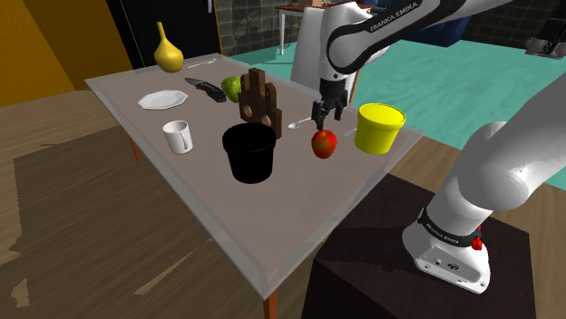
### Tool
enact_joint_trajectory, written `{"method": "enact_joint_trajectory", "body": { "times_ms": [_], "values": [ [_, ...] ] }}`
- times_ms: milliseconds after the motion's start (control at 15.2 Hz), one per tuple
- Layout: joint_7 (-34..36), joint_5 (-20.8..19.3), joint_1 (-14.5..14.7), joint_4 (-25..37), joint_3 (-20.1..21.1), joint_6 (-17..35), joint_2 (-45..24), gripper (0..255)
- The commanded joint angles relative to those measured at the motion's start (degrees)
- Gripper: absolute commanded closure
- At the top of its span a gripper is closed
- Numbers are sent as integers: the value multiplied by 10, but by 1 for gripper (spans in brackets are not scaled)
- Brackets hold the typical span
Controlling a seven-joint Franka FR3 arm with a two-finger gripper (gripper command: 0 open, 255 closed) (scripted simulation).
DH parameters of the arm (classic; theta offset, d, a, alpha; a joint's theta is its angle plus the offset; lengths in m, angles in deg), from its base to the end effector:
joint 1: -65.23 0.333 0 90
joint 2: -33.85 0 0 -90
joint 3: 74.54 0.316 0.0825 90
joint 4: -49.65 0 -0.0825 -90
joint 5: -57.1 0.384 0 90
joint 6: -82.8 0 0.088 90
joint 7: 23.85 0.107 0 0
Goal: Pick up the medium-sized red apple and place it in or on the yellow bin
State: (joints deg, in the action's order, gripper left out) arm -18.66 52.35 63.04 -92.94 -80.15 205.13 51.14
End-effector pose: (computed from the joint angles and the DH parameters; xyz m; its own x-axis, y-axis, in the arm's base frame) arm 0.4240 -0.0616 0.3927 0.9833 -0.1753 -0.0497 -0.1732 -0.9839 0.0432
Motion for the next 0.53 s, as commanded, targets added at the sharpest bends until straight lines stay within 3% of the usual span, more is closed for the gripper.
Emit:
{"method": "enact_joint_trajectory", "body": {
  "times_ms": [0, 462],
  "values": [
    [0, -1, -1, -8, -1, 17, -8, 0],
    [0, -2, -1, -20, -2, 39, -18, 0]
  ]
}}
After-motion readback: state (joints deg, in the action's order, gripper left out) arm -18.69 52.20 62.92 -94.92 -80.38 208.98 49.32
